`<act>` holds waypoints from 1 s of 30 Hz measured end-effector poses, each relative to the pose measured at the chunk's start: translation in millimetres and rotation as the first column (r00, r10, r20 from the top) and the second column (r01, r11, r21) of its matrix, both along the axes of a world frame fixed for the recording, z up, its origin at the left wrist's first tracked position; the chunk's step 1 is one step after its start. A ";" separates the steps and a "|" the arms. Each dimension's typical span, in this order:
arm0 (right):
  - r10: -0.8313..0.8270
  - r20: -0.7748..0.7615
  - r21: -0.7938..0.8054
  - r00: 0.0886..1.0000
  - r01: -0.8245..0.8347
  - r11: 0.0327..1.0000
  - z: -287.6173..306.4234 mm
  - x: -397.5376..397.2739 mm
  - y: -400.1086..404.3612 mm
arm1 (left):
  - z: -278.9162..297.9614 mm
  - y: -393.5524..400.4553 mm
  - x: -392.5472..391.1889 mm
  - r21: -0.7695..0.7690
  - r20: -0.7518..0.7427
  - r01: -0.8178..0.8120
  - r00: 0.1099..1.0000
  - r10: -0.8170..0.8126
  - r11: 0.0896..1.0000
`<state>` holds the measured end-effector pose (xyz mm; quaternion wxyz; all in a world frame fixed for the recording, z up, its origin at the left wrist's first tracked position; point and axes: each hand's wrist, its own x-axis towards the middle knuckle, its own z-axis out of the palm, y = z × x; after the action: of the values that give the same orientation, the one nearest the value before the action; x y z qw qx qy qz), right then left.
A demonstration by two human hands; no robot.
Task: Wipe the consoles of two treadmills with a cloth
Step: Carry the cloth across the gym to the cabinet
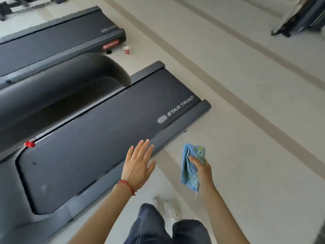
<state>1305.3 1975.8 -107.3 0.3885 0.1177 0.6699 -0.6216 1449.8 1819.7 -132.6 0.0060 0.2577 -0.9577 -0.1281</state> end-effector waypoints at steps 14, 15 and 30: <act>-0.555 0.034 0.059 0.831 0.552 0.832 -12.5 -50.1 122.6 | -5.6 63.8 -150.2 0.062 0.050 0.512 0.856 -0.515 0.857; -0.575 0.037 0.057 0.818 0.572 0.818 -14.9 -58.1 130.8 | -6.5 70.2 -165.2 0.064 0.049 0.531 0.844 -0.534 0.845; -0.645 0.009 0.018 0.764 0.645 0.764 -11.0 -263.2 227.3 | -8.5 155.2 -396.6 0.061 0.021 0.590 0.805 -0.592 0.805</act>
<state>1042.1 2203.1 -118.3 0.1553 0.3480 0.5901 -0.7118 1053.2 1974.9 -141.1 -0.0593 -0.0509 -0.9866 -0.1432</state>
